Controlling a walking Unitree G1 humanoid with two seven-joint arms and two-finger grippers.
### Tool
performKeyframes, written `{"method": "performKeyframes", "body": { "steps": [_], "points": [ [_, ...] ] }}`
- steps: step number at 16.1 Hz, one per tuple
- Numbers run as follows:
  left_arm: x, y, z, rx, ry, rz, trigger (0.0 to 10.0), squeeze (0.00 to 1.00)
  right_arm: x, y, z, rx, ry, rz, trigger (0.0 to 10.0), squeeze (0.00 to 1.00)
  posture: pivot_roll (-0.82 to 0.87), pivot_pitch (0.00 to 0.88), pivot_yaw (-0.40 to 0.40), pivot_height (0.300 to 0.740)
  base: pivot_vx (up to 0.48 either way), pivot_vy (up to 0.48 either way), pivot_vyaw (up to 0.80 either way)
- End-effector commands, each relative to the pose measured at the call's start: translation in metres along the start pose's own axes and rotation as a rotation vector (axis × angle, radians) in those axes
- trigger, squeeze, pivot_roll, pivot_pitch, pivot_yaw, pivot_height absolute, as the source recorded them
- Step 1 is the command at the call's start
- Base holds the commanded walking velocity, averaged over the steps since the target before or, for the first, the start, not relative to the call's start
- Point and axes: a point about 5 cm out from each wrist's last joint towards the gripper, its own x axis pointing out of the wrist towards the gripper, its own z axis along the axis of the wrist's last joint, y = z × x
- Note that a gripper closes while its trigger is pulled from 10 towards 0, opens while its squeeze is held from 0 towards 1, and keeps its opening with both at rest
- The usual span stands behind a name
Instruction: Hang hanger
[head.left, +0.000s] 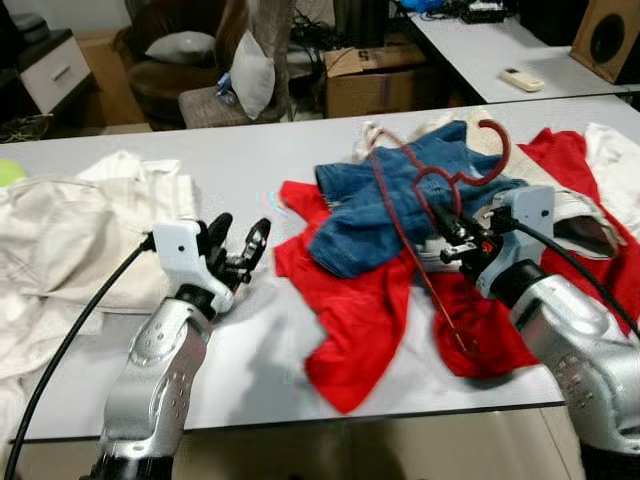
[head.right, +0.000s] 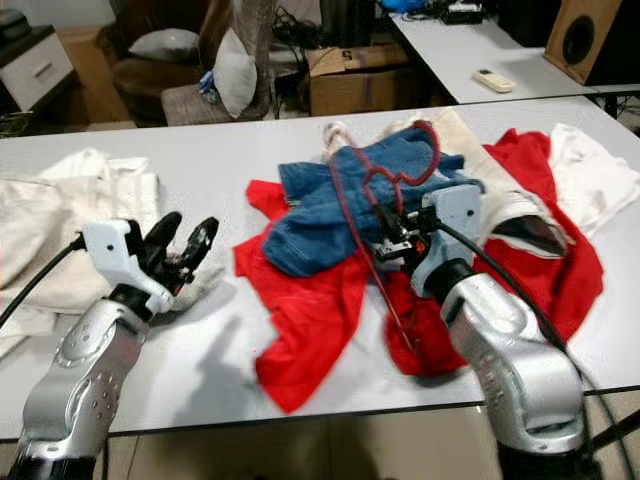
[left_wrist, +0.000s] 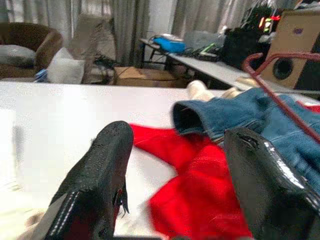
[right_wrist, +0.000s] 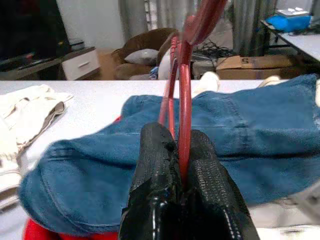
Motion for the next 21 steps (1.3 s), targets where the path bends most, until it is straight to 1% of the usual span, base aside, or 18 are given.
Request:
{"method": "performKeyframes", "body": {
  "steps": [1, 3, 4, 5, 8, 9, 10, 11, 14, 16, 18, 19, 21],
  "points": [
    [-0.005, 0.001, -0.001, 0.025, 0.02, 0.016, 10.0, 0.0, -0.003, 0.007, -0.006, 0.0, 0.004, -0.006, 10.0, 0.0, -0.1, 0.0, 0.092, 0.74, 0.0, 0.428, 0.0],
    [-0.007, 0.002, -0.001, 0.044, 0.025, 0.04, 10.0, 0.0, -0.007, 0.01, -0.008, 0.007, -0.001, -0.013, 10.0, 0.0, -0.09, 0.0, 0.085, 0.74, 0.0, 0.459, 0.0],
    [-0.009, 0.003, 0.0, 0.07, 0.029, 0.067, 10.0, 0.0, -0.012, 0.014, -0.006, -0.001, -0.01, -0.005, 10.0, 0.0, -0.08, 0.0, 0.084, 0.74, 0.0, 0.472, 0.0],
    [-0.01, 0.003, 0.001, 0.076, 0.032, 0.083, 10.0, 0.0, -0.015, 0.015, -0.002, -0.007, -0.018, 0.003, 10.0, 0.0, -0.09, 0.0, 0.089, 0.74, 0.0, 0.472, 0.0],
    [-0.018, 0.0, 0.0, 0.075, 0.049, 0.106, 10.0, 0.0, -0.025, 0.01, 0.005, -0.033, -0.033, -0.007, 10.0, 0.0, -0.1, 0.0, 0.101, 0.74, 0.0, 0.472, 0.0],
    [-0.019, -0.001, 0.0, 0.072, 0.051, 0.11, 10.0, 0.0, -0.027, 0.009, 0.006, -0.032, -0.036, -0.014, 10.0, 0.0, -0.1, 0.0, 0.101, 0.74, 0.0, 0.476, 0.0],
    [-0.017, -0.004, -0.001, 0.056, 0.05, 0.106, 10.0, 0.0, -0.028, 0.008, 0.006, -0.001, -0.058, -0.037, 10.0, 0.0, -0.1, 0.0, 0.102, 0.74, 0.0, 0.476, 0.0],
    [-0.014, -0.006, -0.003, 0.072, 0.058, 0.088, 10.0, 0.0, -0.026, 0.01, 0.003, 0.005, -0.059, -0.035, 10.0, 0.0, -0.1, 0.0, 0.097, 0.74, 0.0, 0.476, 0.0],
    [-0.003, -0.01, -0.004, 0.072, 0.048, 0.07, 10.0, 0.0, -0.017, 0.021, -0.006, 0.026, -0.052, 0.001, 10.0, 0.0, -0.12, 0.0, 0.098, 0.74, 0.0, 0.475, 0.0],
    [0.002, -0.008, 0.0, 0.075, 0.026, 0.079, 10.0, 0.0, -0.01, 0.026, -0.006, -0.002, -0.048, 0.033, 10.0, 0.0, -0.11, 0.0, 0.088, 0.74, 0.0, 0.474, 0.0],
    [0.003, -0.005, 0.002, 0.084, 0.018, 0.105, 10.0, 0.0, -0.007, 0.025, -0.006, -0.034, -0.054, 0.021, 10.0, 0.0, -0.11, 0.0, 0.084, 0.74, 0.0, 0.474, 0.0],
    [0.004, -0.003, 0.002, 0.086, 0.017, 0.11, 10.0, 0.0, -0.006, 0.021, -0.007, -0.061, -0.052, -0.015, 10.0, 0.0, -0.1, 0.0, 0.077, 0.74, 0.0, 0.472, 0.0],
    [0.005, -0.002, 0.003, 0.083, 0.014, 0.108, 10.0, 0.0, -0.005, 0.02, -0.01, -0.087, -0.046, -0.033, 10.0, 0.0, -0.1, 0.0, 0.08, 0.74, 0.0, 0.454, 0.0]
  ]
}}
